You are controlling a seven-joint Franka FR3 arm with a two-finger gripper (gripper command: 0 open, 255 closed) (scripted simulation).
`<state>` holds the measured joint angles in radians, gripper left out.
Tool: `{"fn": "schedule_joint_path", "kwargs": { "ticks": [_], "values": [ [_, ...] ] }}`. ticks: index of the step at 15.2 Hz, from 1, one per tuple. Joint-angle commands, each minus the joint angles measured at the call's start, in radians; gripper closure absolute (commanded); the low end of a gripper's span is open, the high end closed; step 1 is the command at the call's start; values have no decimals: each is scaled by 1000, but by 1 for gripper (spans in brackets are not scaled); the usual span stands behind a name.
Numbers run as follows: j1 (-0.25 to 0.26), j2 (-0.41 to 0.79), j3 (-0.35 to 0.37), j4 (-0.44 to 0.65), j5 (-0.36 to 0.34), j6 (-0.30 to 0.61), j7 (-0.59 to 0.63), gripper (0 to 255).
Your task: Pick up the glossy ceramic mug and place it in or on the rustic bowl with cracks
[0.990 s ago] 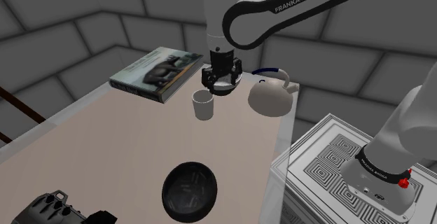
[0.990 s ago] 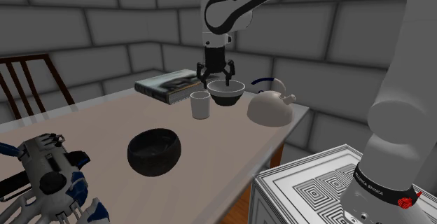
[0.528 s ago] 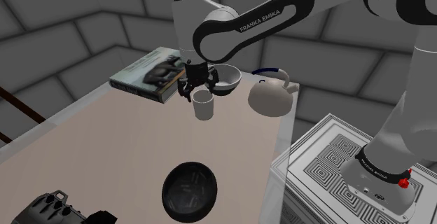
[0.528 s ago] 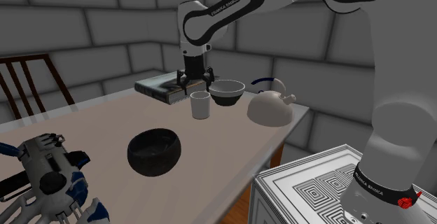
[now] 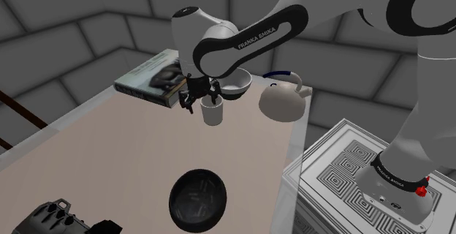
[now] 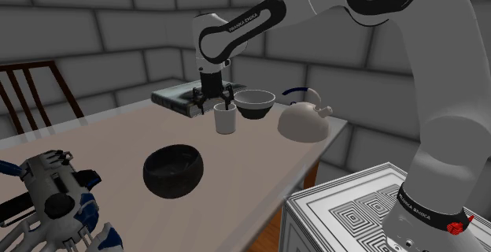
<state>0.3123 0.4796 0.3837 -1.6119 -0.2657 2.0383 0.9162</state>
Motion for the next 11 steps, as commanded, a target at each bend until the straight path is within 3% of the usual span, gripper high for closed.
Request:
{"fn": "schedule_joint_path", "kwargs": {
  "ticks": [1,9,10,11],
  "values": [
    [0,15,-5,-14,-7,28,3,0],
    [0,15,-5,-14,-7,28,3,0],
    [0,15,-5,-14,-7,28,3,255],
    [0,15,-5,-14,-7,28,3,255]
  ]
}}
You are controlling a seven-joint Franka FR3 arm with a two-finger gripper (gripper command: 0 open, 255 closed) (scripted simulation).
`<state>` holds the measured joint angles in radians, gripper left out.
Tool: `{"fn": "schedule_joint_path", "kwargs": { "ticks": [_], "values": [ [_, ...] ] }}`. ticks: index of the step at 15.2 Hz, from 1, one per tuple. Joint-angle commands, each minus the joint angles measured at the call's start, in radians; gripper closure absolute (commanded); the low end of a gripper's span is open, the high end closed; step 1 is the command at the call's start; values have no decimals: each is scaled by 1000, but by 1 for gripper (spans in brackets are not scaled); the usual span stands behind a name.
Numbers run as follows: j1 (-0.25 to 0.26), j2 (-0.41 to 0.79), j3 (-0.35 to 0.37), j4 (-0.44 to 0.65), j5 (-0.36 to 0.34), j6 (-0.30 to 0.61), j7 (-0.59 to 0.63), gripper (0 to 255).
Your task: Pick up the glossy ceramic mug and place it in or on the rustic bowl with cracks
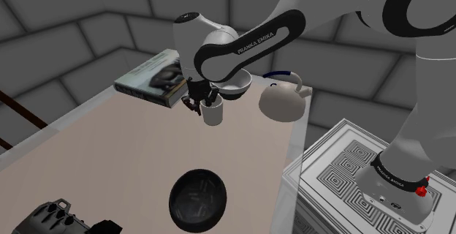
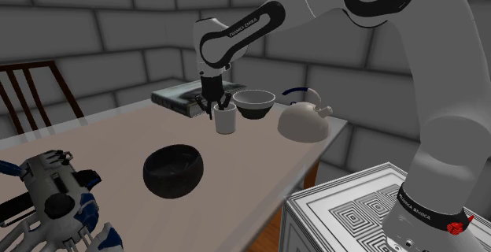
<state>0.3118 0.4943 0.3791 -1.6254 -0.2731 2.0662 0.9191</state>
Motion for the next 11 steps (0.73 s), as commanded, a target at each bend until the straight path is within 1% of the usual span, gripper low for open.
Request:
{"fn": "schedule_joint_path", "kwargs": {
  "ticks": [1,8,11],
  "values": [
    [0,0,0,0,0,0,0,255],
    [0,0,0,0,0,0,0,255],
    [-2,-16,4,17,8,-32,-7,255]
  ]
}}
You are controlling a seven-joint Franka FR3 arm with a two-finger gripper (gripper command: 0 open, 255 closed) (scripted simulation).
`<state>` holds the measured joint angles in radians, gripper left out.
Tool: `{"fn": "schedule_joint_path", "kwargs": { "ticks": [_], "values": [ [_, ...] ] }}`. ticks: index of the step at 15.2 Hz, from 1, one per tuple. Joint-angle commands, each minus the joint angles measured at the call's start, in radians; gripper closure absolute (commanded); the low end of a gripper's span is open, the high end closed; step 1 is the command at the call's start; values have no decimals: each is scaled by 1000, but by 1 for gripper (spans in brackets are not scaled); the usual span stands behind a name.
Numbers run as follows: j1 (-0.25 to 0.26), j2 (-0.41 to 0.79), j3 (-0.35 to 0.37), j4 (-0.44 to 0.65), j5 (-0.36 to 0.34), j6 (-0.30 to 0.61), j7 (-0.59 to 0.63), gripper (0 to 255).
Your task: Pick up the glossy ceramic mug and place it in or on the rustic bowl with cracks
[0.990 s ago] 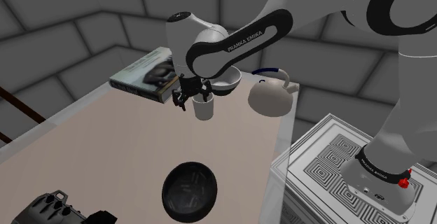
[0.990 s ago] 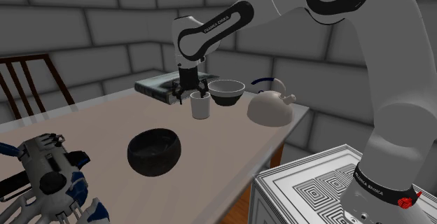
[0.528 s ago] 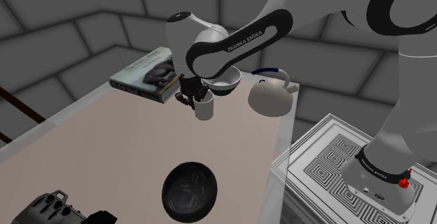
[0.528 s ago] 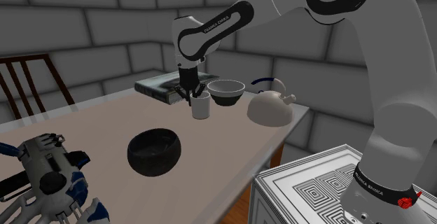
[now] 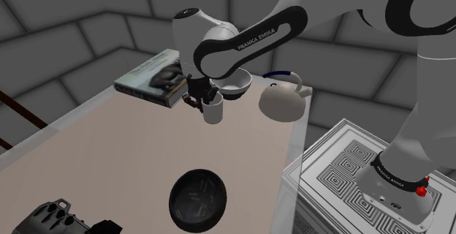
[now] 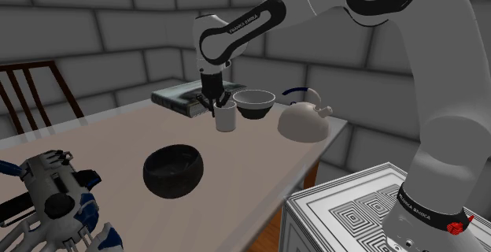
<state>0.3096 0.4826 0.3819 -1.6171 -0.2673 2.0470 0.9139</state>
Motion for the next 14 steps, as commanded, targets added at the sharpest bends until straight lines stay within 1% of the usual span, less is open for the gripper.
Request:
{"fn": "schedule_joint_path", "kwargs": {
  "ticks": [1,14],
  "values": [
    [0,-9,3,15,5,-24,-4,255],
    [0,-56,16,123,33,-173,-29,255]
  ]
}}
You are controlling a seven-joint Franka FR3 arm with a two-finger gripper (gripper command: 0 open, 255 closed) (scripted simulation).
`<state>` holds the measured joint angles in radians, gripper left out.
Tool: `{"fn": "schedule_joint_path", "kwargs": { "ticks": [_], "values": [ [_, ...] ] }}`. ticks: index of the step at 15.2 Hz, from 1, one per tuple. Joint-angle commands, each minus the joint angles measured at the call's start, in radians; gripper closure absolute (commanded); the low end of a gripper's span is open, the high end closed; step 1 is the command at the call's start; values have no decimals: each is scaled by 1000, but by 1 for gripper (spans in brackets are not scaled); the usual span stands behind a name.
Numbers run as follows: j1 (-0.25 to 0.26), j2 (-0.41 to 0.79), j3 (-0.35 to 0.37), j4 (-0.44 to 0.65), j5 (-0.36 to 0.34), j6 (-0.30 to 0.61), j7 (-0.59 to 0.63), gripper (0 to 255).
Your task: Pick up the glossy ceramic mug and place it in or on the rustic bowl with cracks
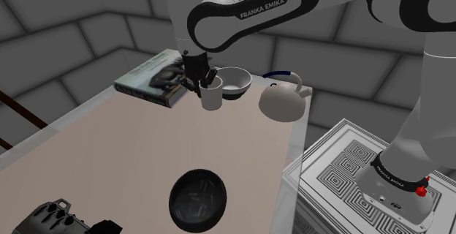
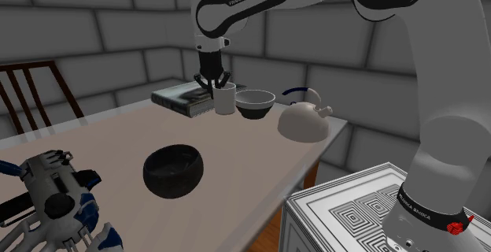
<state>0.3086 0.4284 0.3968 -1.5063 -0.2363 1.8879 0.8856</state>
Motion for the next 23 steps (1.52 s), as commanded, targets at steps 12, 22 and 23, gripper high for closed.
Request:
{"fn": "schedule_joint_path", "kwargs": {
  "ticks": [12,22,23],
  "values": [
    [14,-12,7,160,12,-169,-19,255],
    [87,-71,47,133,23,-210,92,255],
    [100,-77,54,126,24,-210,112,255]
  ]
}}
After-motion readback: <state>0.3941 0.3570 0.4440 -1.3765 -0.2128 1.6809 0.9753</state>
